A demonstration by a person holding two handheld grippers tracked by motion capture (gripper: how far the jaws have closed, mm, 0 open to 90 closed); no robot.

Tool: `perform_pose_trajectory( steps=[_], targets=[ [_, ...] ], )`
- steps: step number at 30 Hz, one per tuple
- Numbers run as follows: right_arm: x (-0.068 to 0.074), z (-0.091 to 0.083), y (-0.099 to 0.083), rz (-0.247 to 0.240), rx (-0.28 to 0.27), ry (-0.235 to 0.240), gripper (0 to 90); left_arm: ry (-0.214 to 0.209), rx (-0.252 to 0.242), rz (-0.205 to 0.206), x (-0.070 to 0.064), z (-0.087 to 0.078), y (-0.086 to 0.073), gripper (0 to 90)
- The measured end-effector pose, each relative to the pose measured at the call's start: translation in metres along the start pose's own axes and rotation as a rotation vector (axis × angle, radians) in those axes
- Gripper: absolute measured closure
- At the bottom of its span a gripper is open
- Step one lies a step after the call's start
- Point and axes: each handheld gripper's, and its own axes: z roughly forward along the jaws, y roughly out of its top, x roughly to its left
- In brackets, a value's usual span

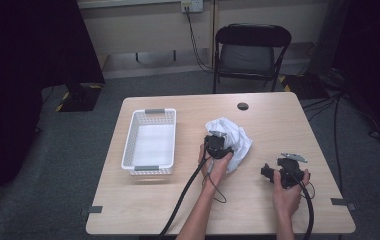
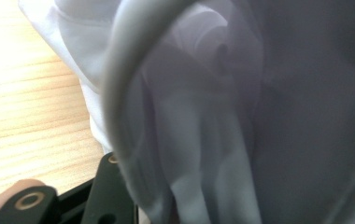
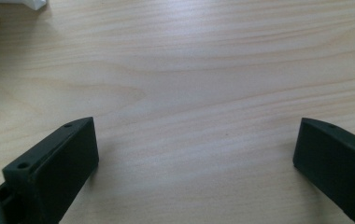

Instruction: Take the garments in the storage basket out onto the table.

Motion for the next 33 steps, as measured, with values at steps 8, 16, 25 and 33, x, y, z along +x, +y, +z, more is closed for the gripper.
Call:
perform_pose_trajectory(
  steps=[8, 16, 25, 33],
  targets=[
    [0.0000, 0.0000, 0.0000, 0.000, 0.000, 0.000, 0.0, -0.024, 0.013, -0.007, -0.0006, 0.0008, -0.0001, 45.9],
    [0.0000, 0.0000, 0.0000, 0.000, 0.000, 0.000, 0.0, -0.052, -0.009, -0.015, -0.0048, 0.0030, -0.0009, 21.2],
    [0.0000, 0.0000, 0.0000, 0.000, 0.000, 0.000, 0.0, -0.048, 0.004, 0.014, -0.0042, 0.0039, -0.0012, 8.7],
    [0.0000, 0.0000, 0.0000, 0.000, 0.000, 0.000, 0.0, -0.041, 0.010, 0.005, -0.0028, -0.0007, 0.0009, 4.5]
  ],
)
